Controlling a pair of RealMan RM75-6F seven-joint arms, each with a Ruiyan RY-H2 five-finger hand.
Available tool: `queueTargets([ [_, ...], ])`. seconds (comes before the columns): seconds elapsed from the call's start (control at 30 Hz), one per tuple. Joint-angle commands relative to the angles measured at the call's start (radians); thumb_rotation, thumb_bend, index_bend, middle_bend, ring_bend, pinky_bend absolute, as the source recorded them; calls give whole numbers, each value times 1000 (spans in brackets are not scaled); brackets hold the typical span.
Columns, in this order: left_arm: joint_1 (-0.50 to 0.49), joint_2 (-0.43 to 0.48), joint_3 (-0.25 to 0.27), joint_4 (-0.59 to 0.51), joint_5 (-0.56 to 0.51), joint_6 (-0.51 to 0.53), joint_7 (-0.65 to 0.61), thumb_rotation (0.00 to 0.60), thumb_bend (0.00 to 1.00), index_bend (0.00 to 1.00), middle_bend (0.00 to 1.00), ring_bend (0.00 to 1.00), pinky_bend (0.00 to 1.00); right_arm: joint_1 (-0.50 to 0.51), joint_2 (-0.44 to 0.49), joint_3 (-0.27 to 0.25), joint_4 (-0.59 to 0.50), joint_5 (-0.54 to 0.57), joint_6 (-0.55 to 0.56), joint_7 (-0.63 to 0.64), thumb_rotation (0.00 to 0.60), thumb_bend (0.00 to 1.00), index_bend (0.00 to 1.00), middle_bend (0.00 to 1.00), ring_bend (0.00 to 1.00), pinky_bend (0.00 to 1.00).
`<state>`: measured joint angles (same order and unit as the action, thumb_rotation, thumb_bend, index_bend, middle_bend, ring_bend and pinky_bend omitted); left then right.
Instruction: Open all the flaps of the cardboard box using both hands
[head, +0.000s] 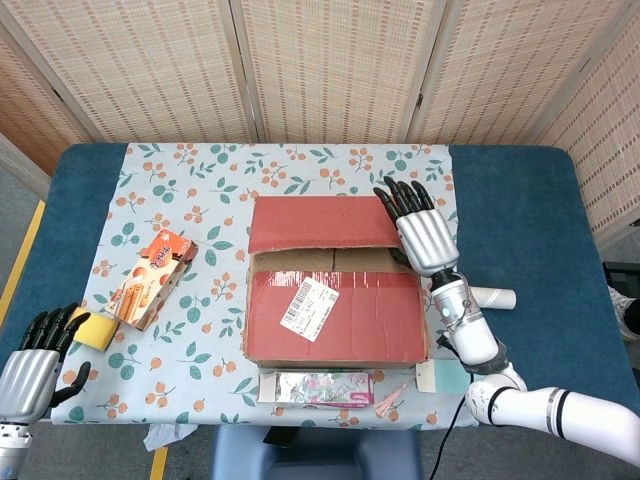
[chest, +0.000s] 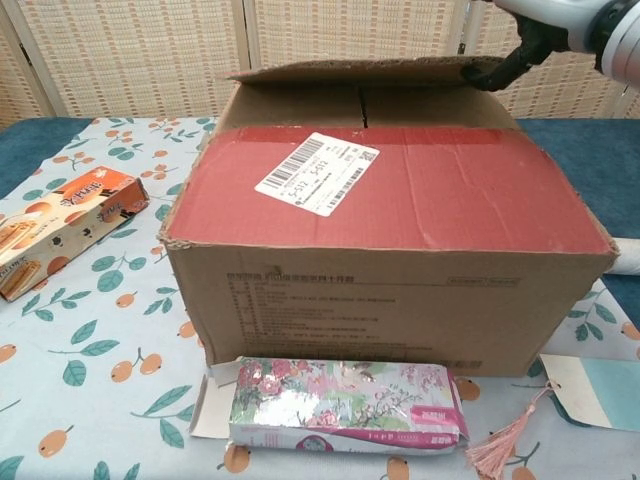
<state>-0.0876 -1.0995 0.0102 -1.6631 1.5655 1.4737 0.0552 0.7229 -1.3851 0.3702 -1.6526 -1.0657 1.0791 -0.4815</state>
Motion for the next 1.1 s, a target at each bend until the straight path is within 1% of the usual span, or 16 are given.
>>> queueTargets([
  [0.03,-3,1,1,2,-4,-9,-4,600,491,140,73,0,0,15,20,22,-12,25,-13,20,600,512,0,0,0,0],
  [0.17,-8,7,-5,8,-23,-24,-40,600,492,140,73,0,0,58,32,61,10,74,-41,30,600,511,0,0,0,0],
  [0.3,-11,19,-13,19,-46,-36,-94,600,491,145,73,0,0,113,28,96,73,144,-87,36,600,512,0,0,0,0],
  [0.43,-20,24,-17,35,-62,-61,-127,600,491,147,74,0,0,180,10,125,178,216,-140,39,600,511,0,0,0,0],
  [0.53,-30,28,-25,49,-86,-87,-156,600,491,147,74,0,0,238,-12,147,287,277,-196,57,600,511,0,0,0,0],
  [0.67,-35,31,-31,60,-102,-101,-181,600,492,148,75,0,0,271,-29,153,362,303,-231,75,600,512,0,0,0,0],
  [0.73,-37,32,-38,73,-126,-115,-202,600,492,148,75,0,0,300,-53,163,439,329,-281,117,600,511,0,0,0,0],
  [0.83,-34,29,-44,82,-144,-117,-214,600,493,150,75,0,0,332,-84,151,532,307,-328,165,600,511,0,0,0,0],
  [0.93,-35,26,-49,88,-157,-122,-214,600,493,151,75,0,0,346,-102,142,593,271,-341,210,600,511,0,0,0,0],
  [1.03,-37,23,-51,93,-173,-134,-204,600,493,152,75,0,0,341,-96,137,607,235,-337,257,600,511,0,0,0,0],
  [1.1,-37,21,-55,94,-185,-138,-197,600,493,152,75,0,0,326,-78,130,595,206,-324,286,600,512,0,0,0,0],
])
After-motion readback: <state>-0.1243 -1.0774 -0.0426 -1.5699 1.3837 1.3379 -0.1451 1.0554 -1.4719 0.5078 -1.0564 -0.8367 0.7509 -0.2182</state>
